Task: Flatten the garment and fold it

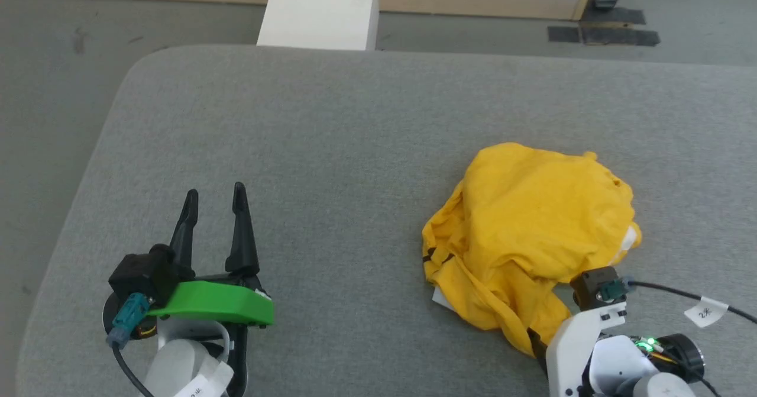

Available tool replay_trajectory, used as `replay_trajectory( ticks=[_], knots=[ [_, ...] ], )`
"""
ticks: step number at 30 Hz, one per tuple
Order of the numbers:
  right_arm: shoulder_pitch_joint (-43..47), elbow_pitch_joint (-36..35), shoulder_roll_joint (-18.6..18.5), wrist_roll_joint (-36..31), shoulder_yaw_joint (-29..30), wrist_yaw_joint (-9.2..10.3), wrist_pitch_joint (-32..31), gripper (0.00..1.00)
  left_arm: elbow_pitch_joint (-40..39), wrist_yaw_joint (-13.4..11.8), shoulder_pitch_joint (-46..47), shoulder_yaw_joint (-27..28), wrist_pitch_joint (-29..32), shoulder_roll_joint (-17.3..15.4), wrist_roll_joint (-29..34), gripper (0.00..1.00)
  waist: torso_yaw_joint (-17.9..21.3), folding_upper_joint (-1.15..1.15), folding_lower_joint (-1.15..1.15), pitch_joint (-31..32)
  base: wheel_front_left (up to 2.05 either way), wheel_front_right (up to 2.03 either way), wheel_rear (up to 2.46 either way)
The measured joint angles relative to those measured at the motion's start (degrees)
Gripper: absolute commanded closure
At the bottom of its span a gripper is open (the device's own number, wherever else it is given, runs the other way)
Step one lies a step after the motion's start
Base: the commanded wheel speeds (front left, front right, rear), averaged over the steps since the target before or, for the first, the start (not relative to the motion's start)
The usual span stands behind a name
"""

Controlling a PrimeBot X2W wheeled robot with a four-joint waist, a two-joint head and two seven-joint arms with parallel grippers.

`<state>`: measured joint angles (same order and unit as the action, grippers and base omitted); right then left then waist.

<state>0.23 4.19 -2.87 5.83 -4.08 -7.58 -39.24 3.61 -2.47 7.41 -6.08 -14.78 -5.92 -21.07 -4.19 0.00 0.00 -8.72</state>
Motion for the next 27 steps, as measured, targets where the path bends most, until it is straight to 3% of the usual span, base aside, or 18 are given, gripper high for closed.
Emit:
replay_trajectory(
  ticks=[2,4,5,8,11,17,21,24,25,26,27],
  knots=[
    [-0.02,-0.63,0.00,-0.42,0.53,0.00,-2.24,0.02,0.04,0.71,0.00,0.73,0.00,0.63,1.05,0.00,-0.59,0.00,0.00,-0.65,0.00,0.00,0.00],
    [-0.14,-1.26,-0.01,-0.40,0.73,0.00,-3.89,0.83,0.31,1.46,0.00,1.40,0.00,1.05,1.52,0.00,-0.97,0.00,0.00,-1.22,0.00,0.00,0.00],
    [-0.19,-1.56,-0.01,-0.41,0.91,0.01,-4.22,1.00,0.65,1.96,0.00,1.68,0.00,1.18,1.59,0.00,-1.08,0.00,0.00,-1.46,0.00,0.00,0.00],
    [-0.30,-2.04,-0.07,-0.30,3.57,0.00,-2.15,1.00,1.03,2.49,-0.03,2.19,0.00,1.82,2.37,0.00,-0.89,0.00,0.00,-1.49,0.00,0.00,0.00],
    [-0.39,-2.49,0.41,-0.18,9.13,-0.02,4.90,1.00,1.15,2.96,-0.13,2.87,0.00,2.23,2.56,0.00,-0.32,0.00,0.00,-0.90,0.00,0.00,0.00],
    [-0.51,-3.09,0.05,0.05,27.06,-0.02,15.59,1.00,1.82,3.97,-0.51,3.66,-0.01,2.49,4.13,0.00,1.02,0.00,0.00,1.25,0.00,0.00,0.00],
    [-0.05,-0.26,0.00,-1.36,36.62,-0.02,15.46,1.00,2.44,4.48,-1.43,3.55,0.00,2.63,4.46,0.00,1.93,0.00,0.01,2.63,0.00,0.00,0.00],
    [0.71,1.43,-0.01,-2.13,40.34,-0.01,13.73,1.00,3.08,4.71,-2.14,3.43,-0.01,2.69,4.67,0.00,2.72,0.00,0.00,3.63,0.00,0.00,0.00],
    [0.85,1.58,0.00,-2.12,40.61,-0.01,13.70,0.75,3.25,4.81,-2.27,3.37,0.00,2.70,4.72,0.00,2.93,0.00,0.00,3.88,0.00,0.00,0.00],
    [0.90,1.57,0.01,-2.07,40.67,-0.01,14.30,0.02,3.45,4.94,-2.49,3.23,0.00,2.71,4.79,0.00,3.25,0.00,0.00,4.16,0.00,0.00,0.00],
    [0.88,1.40,0.00,-1.68,40.31,-0.01,15.39,0.00,3.72,4.97,-2.67,3.07,0.00,2.71,4.79,0.00,3.57,0.00,0.00,4.41,0.00,0.00,0.00]
  ],
)
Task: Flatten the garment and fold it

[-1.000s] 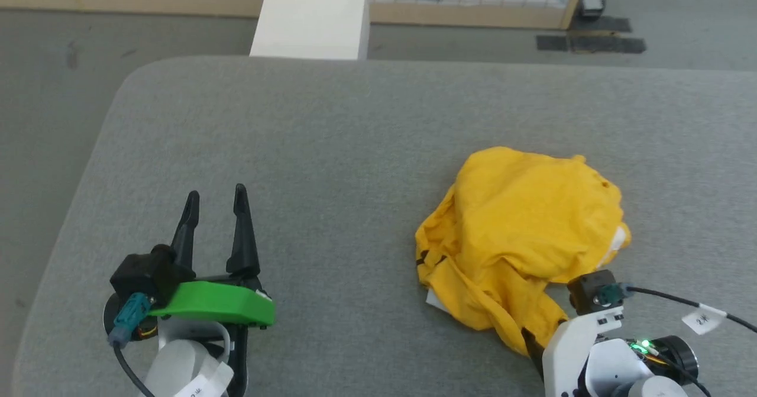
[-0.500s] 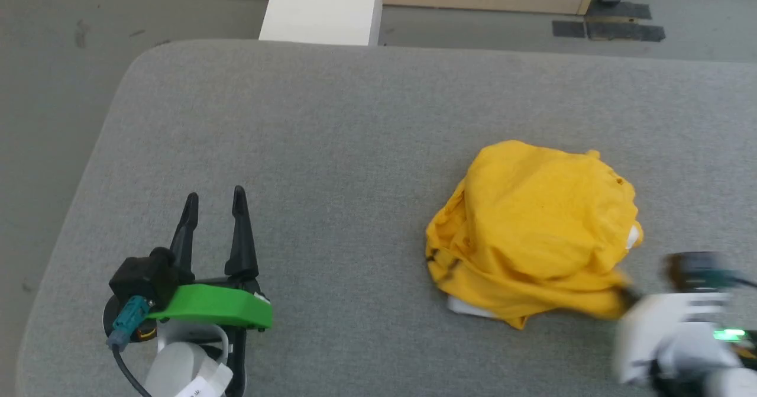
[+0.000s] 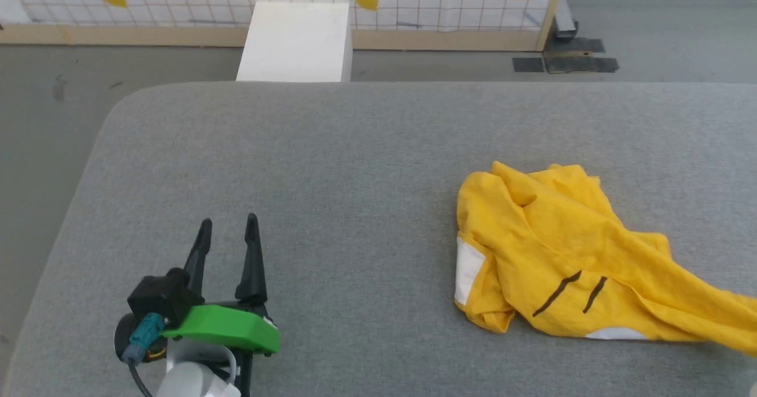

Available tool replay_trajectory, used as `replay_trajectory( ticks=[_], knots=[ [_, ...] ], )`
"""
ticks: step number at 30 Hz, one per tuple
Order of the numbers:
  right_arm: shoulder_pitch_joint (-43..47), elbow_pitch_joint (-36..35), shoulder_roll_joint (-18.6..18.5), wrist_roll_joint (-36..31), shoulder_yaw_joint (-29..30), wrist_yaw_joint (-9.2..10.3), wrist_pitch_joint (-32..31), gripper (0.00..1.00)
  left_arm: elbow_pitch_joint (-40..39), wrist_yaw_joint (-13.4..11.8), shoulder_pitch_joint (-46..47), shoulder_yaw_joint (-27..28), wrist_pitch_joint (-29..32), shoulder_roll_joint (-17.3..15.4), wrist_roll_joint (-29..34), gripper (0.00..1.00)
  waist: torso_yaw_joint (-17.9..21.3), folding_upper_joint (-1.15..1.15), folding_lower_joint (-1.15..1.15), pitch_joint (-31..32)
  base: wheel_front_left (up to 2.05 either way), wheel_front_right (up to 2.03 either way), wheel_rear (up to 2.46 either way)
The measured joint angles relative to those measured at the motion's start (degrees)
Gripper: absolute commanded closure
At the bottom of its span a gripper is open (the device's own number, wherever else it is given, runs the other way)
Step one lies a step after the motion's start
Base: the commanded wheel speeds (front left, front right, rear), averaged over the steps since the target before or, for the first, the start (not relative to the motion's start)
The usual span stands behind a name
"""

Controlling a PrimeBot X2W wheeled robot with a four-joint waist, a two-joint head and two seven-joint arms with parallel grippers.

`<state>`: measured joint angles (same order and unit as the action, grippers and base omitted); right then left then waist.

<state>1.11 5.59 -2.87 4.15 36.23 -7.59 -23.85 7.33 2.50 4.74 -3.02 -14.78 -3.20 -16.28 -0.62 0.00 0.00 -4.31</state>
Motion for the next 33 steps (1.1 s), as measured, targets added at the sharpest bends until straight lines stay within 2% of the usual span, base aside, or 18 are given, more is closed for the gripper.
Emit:
replay_trajectory(
  ticks=[5,11,15,21,26,30,31,32,33],
  knots=[
    [0.07,-2.67,-0.01,1.67,-5.91,0.01,8.43,0.00,2.25,1.08,0.06,-3.94,0.01,0.03,-0.27,0.00,1.35,0.00,0.00,1.00,0.00,0.00,0.00],
    [0.72,-5.94,0.02,3.54,-15.47,0.00,16.59,0.00,5.90,2.00,3.21,-15.05,4.11,0.22,-4.93,0.00,3.21,0.00,0.00,1.13,0.00,0.00,0.00],
    [0.98,-6.50,0.05,4.14,-19.83,0.00,18.09,0.00,9.20,1.78,9.43,-22.26,10.13,0.32,-8.43,0.00,4.33,0.00,0.00,-0.15,0.00,0.00,0.00],
    [0.43,-6.49,0.04,5.12,-23.97,0.00,18.92,0.00,16.85,-1.66,20.89,-29.22,22.06,0.35,-13.68,0.00,6.15,0.00,0.00,-3.28,0.00,0.00,0.00],
    [-0.73,-6.01,0.03,6.05,-25.96,0.00,19.85,0.00,22.27,-2.24,26.10,-33.94,31.95,0.35,-17.17,0.00,8.02,0.00,0.00,-5.57,0.00,0.00,0.00],
    [-1.46,-5.19,0.03,6.27,-26.83,0.00,20.36,0.00,24.30,-1.68,27.38,-36.60,37.90,0.36,-20.04,0.00,9.36,0.00,0.00,-7.02,0.00,0.00,0.00],
    [-1.53,-4.95,0.03,6.28,-26.89,0.00,20.36,0.00,24.36,-1.52,27.52,-36.94,38.32,0.37,-20.48,0.30,9.60,0.00,0.00,-7.32,0.00,0.00,0.00],
    [-1.60,-4.75,0.03,6.34,-26.98,0.00,20.39,0.00,24.31,-1.55,27.68,-36.89,37.89,0.40,-20.52,1.00,9.75,0.00,0.00,-7.52,0.00,0.00,0.00],
    [-1.68,-4.53,0.03,6.39,-27.04,0.00,20.42,0.00,24.23,-1.66,27.89,-36.71,36.63,0.41,-20.48,1.00,9.86,0.00,0.00,-7.72,0.00,0.00,0.00]
  ],
)
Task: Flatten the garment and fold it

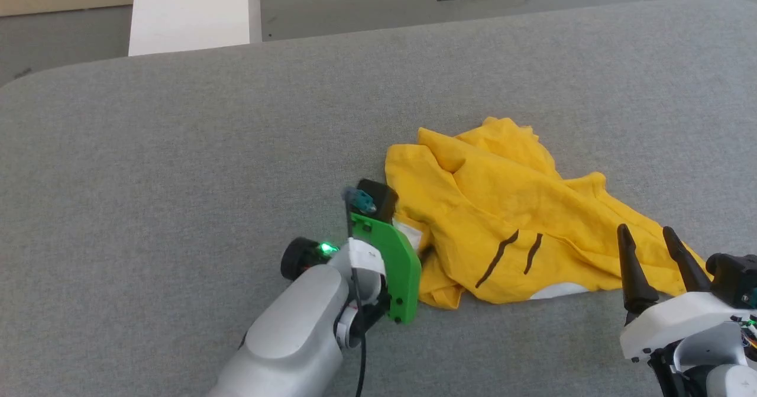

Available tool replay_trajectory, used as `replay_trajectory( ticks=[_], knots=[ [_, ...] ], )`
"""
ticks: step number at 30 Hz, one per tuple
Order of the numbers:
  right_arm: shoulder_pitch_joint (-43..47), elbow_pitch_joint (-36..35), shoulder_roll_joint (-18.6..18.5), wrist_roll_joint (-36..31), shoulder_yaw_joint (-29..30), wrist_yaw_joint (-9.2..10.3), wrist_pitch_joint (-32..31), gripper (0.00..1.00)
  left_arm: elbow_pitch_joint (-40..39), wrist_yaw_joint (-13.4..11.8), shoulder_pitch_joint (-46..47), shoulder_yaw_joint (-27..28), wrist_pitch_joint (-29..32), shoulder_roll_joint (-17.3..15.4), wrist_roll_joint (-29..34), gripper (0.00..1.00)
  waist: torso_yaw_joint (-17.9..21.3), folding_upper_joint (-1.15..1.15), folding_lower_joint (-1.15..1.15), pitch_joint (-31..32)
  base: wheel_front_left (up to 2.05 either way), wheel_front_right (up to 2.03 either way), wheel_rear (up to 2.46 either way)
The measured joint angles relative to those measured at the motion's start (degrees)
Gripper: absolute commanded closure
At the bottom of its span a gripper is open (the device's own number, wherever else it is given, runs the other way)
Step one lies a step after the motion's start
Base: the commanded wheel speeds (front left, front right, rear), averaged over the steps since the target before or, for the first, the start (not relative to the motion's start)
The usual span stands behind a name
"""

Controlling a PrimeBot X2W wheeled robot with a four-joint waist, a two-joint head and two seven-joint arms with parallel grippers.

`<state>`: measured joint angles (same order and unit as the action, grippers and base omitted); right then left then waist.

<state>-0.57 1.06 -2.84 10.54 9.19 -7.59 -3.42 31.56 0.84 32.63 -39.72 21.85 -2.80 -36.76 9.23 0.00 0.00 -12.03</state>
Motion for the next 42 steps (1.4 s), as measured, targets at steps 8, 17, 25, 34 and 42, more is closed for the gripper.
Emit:
replay_trajectory(
  ticks=[8,17,25,34,42],
  knots=[
    [-0.24,0.38,0.00,-0.18,0.57,0.01,0.42,0.00,-6.20,-6.68,-2.15,7.51,-21.12,-2.03,2.56,1.00,-1.83,0.00,0.00,1.16,0.00,0.00,0.00],
    [0.03,-0.52,-0.01,-0.42,0.26,0.01,-1.13,0.00,-18.42,-16.12,-15.08,15.29,-27.38,-10.93,2.96,1.00,-7.23,0.00,0.00,3.67,0.00,0.00,0.00],
    [1.21,-1.04,-0.02,-1.00,-0.89,0.01,-4.61,0.00,-25.06,-19.71,-31.14,14.47,-10.14,-16.13,-3.38,0.00,-12.57,0.00,0.00,5.28,0.00,0.00,0.00],
    [2.13,-0.88,-0.14,-3.37,-9.75,0.01,-14.79,0.00,-28.78,-17.06,-31.87,19.56,-27.39,-13.97,-3.14,0.00,-17.20,0.00,0.00,5.51,0.00,0.00,0.00],
    [1.05,1.78,-1.14,-5.26,-22.32,0.01,-25.71,0.00,-25.86,-13.19,-27.98,20.51,-36.23,-10.29,2.01,0.00,-19.54,0.00,0.00,3.97,0.00,0.00,0.00]
  ],
)
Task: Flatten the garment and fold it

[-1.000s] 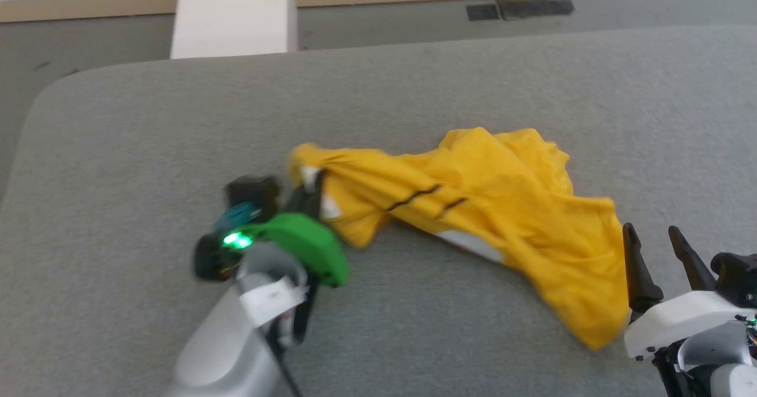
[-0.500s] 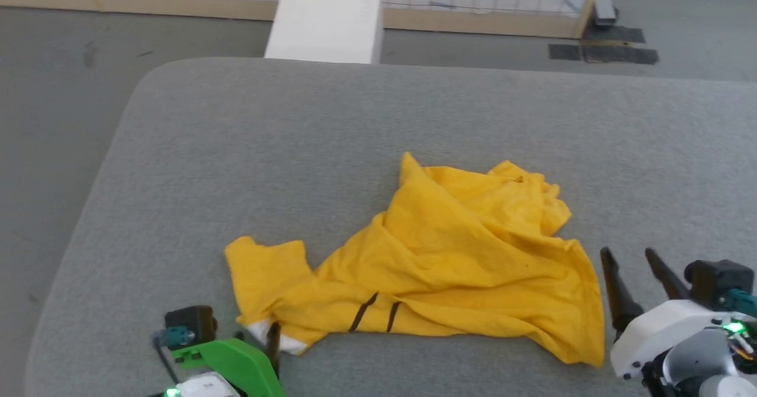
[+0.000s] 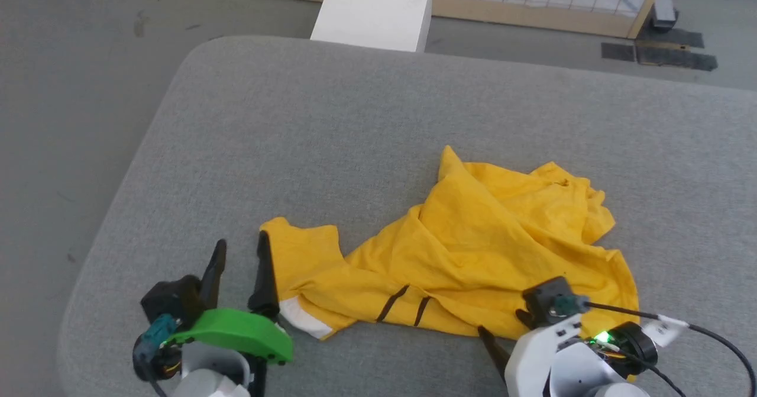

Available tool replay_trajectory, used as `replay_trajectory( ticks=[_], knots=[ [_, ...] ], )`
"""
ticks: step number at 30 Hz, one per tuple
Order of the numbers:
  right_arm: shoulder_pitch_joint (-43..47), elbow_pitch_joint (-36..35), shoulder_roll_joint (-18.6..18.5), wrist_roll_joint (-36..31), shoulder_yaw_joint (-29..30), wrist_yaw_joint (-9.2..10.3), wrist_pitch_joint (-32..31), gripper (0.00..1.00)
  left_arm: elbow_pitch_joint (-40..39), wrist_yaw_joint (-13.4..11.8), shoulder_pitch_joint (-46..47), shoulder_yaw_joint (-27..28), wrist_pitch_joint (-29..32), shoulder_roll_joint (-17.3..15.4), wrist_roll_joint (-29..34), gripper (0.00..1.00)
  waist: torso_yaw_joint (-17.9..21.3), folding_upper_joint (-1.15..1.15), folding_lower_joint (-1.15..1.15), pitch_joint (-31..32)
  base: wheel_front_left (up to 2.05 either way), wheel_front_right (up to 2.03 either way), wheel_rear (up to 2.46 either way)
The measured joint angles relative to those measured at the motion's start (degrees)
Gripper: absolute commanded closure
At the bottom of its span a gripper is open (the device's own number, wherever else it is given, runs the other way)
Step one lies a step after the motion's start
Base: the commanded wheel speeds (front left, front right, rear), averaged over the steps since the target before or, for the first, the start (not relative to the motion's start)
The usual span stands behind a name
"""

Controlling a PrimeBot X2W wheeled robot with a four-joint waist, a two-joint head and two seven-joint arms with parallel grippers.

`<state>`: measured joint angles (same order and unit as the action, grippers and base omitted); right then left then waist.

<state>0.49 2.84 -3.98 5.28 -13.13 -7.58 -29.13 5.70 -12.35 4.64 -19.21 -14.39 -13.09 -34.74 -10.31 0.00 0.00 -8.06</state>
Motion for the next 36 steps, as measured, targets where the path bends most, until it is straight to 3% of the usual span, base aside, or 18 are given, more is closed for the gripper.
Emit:
replay_trajectory(
  ticks=[6,7,8,9,12,15,19,23,27,29,30,31,36],
  knots=[
    [-3.16,2.96,-2.02,-1.37,-2.97,0.00,-5.50,0.01,0.63,2.05,0.86,1.77,-0.16,3.05,2.79,0.00,-1.38,0.00,0.00,-1.64,0.00,0.00,0.00],
    [-3.58,3.15,-2.04,-1.37,-2.96,0.00,-6.52,0.55,0.70,2.35,0.86,2.20,-0.16,3.48,3.55,0.00,-1.58,0.00,0.00,-1.88,0.00,0.00,0.00],
    [-3.91,3.23,-2.18,-1.38,-3.02,0.00,-7.21,0.74,0.79,2.56,0.85,2.56,-0.16,3.83,4.00,0.00,-1.72,0.00,0.00,-2.04,0.00,0.00,0.00],
    [-4.22,3.22,-2.33,-1.38,-2.90,0.00,-7.73,1.00,0.90,2.82,0.85,3.05,-0.16,4.23,4.42,0.00,-1.87,0.00,0.00,-2.19,0.00,0.00,0.00],
    [-4.42,2.65,-1.86,-0.93,0.22,-0.02,-5.76,1.00,1.45,3.67,0.82,4.60,-0.16,4.95,5.11,0.00,-1.90,0.00,0.00,-2.11,0.00,0.00,0.00],
    [-4.20,0.22,-0.46,-0.52,8.11,-0.02,-0.56,1.00,1.99,4.28,0.69,5.79,-0.18,5.45,5.79,0.00,-1.58,0.00,0.00,-1.37,0.00,0.00,0.00],
    [-3.42,-5.67,0.56,-2.52,24.48,-0.02,4.50,1.00,2.23,4.71,0.19,7.37,-0.34,5.79,7.30,0.00,-0.48,0.00,0.00,-0.04,0.00,0.00,0.00],
    [-2.09,-8.65,0.91,-5.45,40.18,-0.02,4.94,1.00,2.59,5.35,-0.07,8.00,-0.35,6.01,7.80,0.00,1.27,0.00,0.00,1.02,0.00,0.00,0.00],
    [-2.10,-5.66,0.93,-5.35,51.76,-0.01,4.09,1.00,3.12,5.83,-0.22,8.08,-0.37,6.19,8.09,0.00,3.28,0.00,0.00,1.79,0.00,0.00,0.00],
    [-2.16,-2.80,0.93,-5.78,54.64,0.00,3.89,1.00,3.30,6.11,-0.24,7.93,-0.40,6.23,8.16,0.00,4.29,0.00,0.00,2.03,0.00,0.00,0.00],
    [-2.17,-1.34,0.93,-5.78,55.33,0.00,3.86,0.89,3.46,6.28,-0.23,7.79,-0.40,6.24,8.24,0.00,4.85,0.00,0.00,2.15,0.00,0.00,0.00],
    [-2.17,-0.20,0.94,-5.76,55.32,0.00,3.88,0.00,3.64,6.34,-0.21,7.62,-0.40,6.27,8.33,0.00,5.36,0.00,0.00,2.24,0.00,0.00,0.00],
    [-1.58,0.25,0.98,-2.80,49.24,0.00,6.30,0.00,3.98,6.54,-0.21,7.59,-0.41,6.31,8.48,0.00,7.50,0.00,0.00,2.62,0.00,0.00,0.00]
  ],
)
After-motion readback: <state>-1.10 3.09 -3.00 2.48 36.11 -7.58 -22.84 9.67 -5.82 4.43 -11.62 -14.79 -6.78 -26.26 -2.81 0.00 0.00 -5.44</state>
